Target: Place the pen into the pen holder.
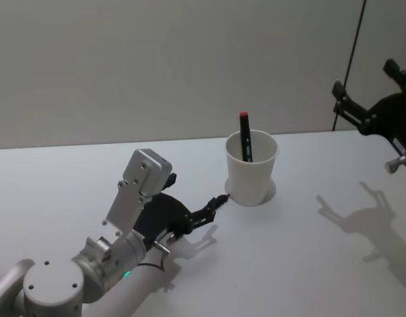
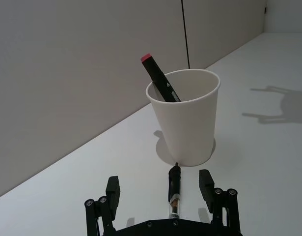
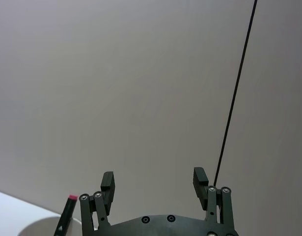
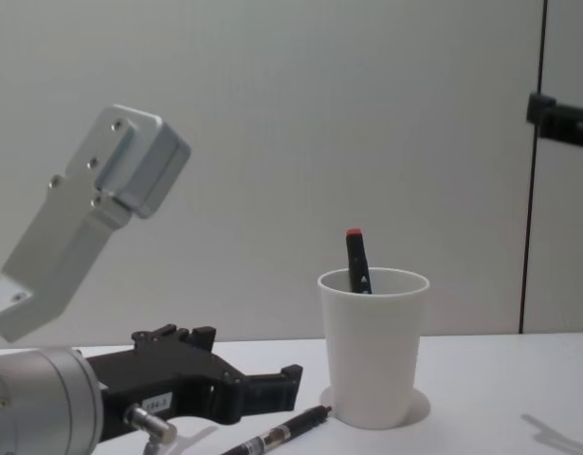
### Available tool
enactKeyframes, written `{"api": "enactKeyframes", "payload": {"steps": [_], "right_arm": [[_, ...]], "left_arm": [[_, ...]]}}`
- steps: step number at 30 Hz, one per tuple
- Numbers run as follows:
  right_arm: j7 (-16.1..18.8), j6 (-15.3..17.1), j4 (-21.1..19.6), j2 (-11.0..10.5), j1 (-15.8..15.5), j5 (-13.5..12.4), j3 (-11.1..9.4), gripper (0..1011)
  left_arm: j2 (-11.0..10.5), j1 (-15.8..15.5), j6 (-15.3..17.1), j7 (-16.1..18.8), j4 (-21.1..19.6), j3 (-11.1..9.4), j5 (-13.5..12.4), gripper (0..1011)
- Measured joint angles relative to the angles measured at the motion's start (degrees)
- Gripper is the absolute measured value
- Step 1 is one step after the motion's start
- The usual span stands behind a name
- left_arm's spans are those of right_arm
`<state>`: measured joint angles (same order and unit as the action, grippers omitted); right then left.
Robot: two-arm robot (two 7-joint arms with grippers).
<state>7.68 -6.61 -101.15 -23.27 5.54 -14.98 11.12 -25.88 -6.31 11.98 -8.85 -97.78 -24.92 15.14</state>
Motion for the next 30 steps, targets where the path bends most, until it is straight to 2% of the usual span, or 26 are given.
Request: {"api": "enactKeyframes", "payload": {"steps": [22, 30], "right_arm": [[1.74, 10.91, 4.21, -0.03, -1.43, 0.19, 0.51, 1003], [1.94, 12.06, 5.25, 0.01, -1.75, 0.56, 0.61, 1003]], "left_arm": [[0.84, -0.52, 0.15, -1.13, 0.78, -0.05, -1.92, 1001], [1.03, -0.68, -0.24, -1.32, 0.78, -0.01, -3.02, 1001]]}}
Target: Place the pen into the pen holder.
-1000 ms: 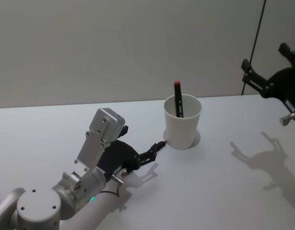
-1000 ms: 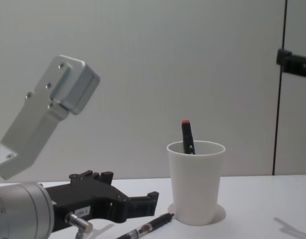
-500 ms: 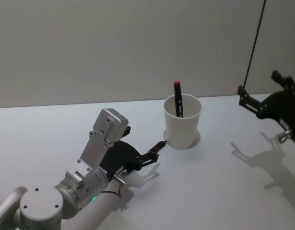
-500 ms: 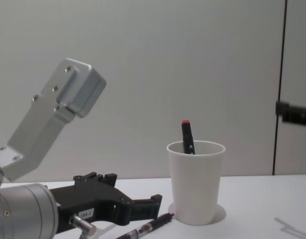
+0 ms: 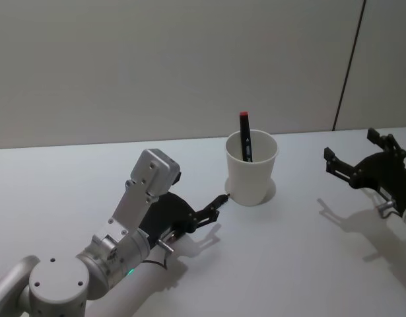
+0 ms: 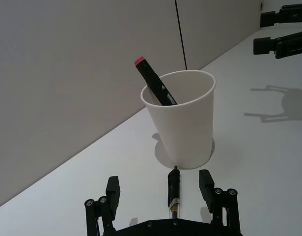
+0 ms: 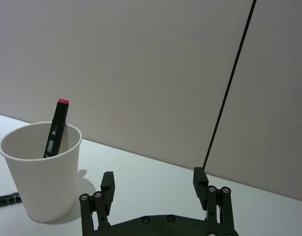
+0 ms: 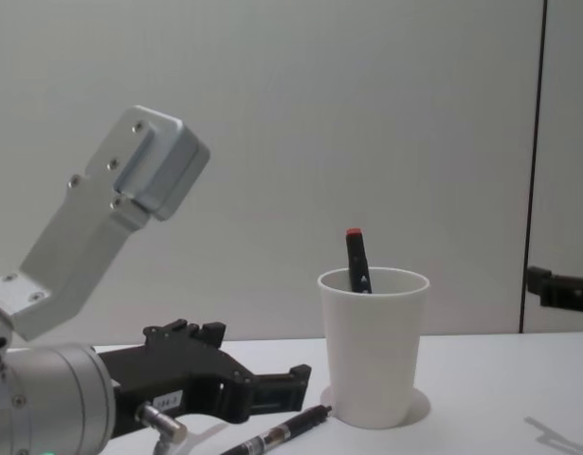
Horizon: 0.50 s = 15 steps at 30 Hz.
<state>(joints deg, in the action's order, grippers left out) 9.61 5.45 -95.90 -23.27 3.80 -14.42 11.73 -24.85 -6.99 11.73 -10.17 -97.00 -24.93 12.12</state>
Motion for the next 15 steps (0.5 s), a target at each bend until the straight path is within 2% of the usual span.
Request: {"api": "enactKeyframes", "payload": {"steps": [15], "right_arm": [[-0.37, -1.28, -0.91, -0.36, -0.78, 0.39, -0.41, 1004]], "left_arm": [[0.39, 0.36, -0.07, -0.52, 0.01, -0.14, -0.37, 1001]]}}
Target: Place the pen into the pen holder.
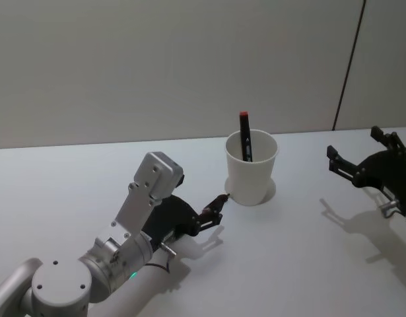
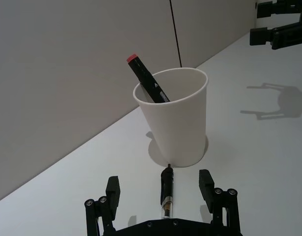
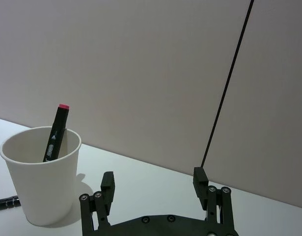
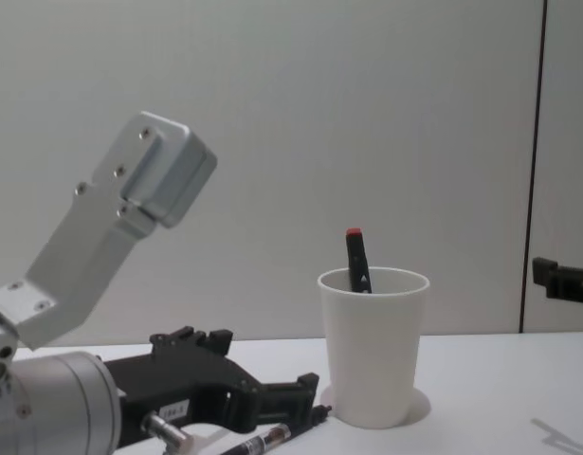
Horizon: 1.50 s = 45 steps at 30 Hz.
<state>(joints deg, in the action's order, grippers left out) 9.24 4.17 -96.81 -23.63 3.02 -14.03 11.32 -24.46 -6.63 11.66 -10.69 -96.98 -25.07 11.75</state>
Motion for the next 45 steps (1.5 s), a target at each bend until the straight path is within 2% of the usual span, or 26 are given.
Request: {"api": "enactKeyframes", "payload": {"steps": [13, 21, 29, 45], "right_arm": [[-0.15, -0.12, -0.89, -0.17, -0.35, -0.25, -0.28, 1003], [-0.19, -0.17, -1.1, -0.21, -0.44, -0.31, -0.34, 1004], [-0.22, -0.18, -1.21, -0.25, -0.48, -0.35, -0.39, 1004], [-0.21, -0.17, -1.32, -0.26, -0.53, -0.38, -0.42, 1003]], "left_arm": [[0.06, 0.98, 0.71, -0.64, 0.21, -0.54, -0.15, 1001], [0.51, 1.68, 0.21, 1.48, 0.93, -0.8, -0.08, 1001], [1.11, 2.42, -1.2, 4.22, 2.25, -0.86, 1.24, 1001], [1.01, 3.41, -1.3, 4.91, 3.14, -0.53, 2.74, 1001]]}}
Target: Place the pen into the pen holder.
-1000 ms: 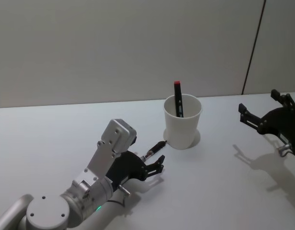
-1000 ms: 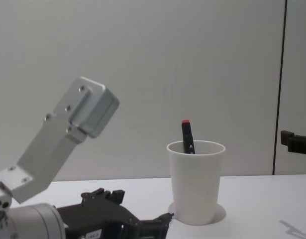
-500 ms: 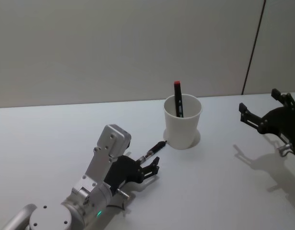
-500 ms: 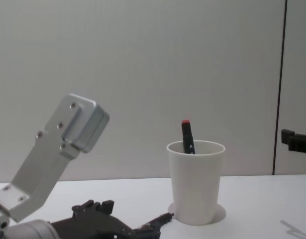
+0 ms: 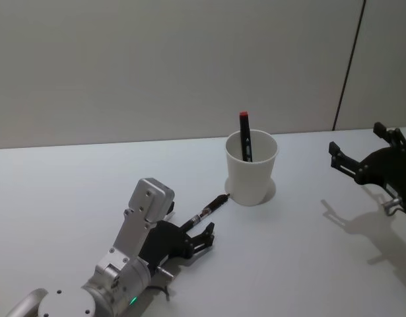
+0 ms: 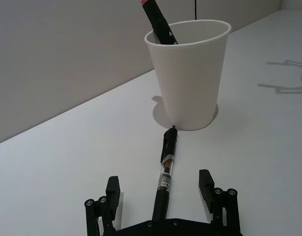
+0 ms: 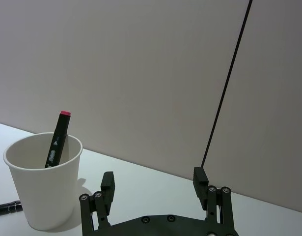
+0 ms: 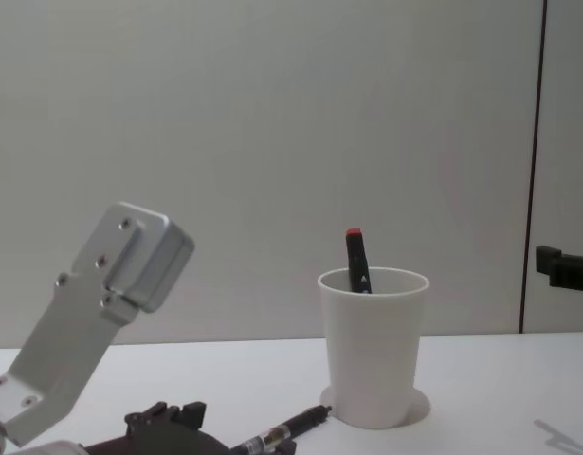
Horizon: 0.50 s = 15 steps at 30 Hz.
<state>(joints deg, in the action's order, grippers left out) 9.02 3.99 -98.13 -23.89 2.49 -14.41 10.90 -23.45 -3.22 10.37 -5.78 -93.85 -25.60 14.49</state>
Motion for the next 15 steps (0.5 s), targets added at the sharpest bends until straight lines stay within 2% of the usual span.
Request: {"api": "enactKeyframes", "payload": {"steps": [15], "right_arm": [[0.0, 0.0, 0.0, 0.0, 0.0, 0.0, 0.0, 1003]], "left_arm": [[-0.12, 0.2, 1.06, -0.89, 0.23, 0.45, 0.3, 1001]]}}
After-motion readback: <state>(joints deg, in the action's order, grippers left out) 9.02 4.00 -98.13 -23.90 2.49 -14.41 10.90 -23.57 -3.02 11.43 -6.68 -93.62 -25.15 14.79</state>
